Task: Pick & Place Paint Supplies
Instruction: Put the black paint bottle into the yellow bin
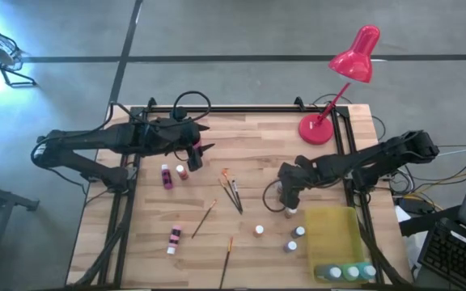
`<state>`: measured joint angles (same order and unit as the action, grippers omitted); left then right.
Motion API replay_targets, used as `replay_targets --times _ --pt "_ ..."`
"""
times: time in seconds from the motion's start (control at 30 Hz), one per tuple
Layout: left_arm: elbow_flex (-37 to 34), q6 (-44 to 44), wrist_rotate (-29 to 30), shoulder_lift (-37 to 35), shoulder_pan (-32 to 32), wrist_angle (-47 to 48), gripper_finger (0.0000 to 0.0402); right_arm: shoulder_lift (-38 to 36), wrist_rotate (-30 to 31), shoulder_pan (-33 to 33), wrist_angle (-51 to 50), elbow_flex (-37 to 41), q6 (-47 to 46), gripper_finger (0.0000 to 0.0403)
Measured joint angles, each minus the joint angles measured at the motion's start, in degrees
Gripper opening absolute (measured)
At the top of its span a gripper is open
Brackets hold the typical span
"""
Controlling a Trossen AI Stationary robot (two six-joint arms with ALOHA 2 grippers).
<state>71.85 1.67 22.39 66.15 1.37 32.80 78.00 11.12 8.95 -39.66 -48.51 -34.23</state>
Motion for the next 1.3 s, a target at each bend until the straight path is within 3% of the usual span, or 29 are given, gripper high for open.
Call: replay_targets --times 0.33,0.6,1.3 --pt "-0.8 0.0 0.0 0.0 0.0 0.3 0.0259 0.0 -6.4 -3.1 -2.0 -5.0 5.6 0.0149" --pt "-0.8 0.0 0.0 0.0 0.0 0.3 0.0259 1.9 -7.1 -6.8 -15.0 -12.1 9.2 0.0183" --pt "-0.9 0.0 0.0 0.0 0.0 2.4 0.0259 12.0 -10.1 -7.5 -17.6 -16.9 15.5 0.0229"
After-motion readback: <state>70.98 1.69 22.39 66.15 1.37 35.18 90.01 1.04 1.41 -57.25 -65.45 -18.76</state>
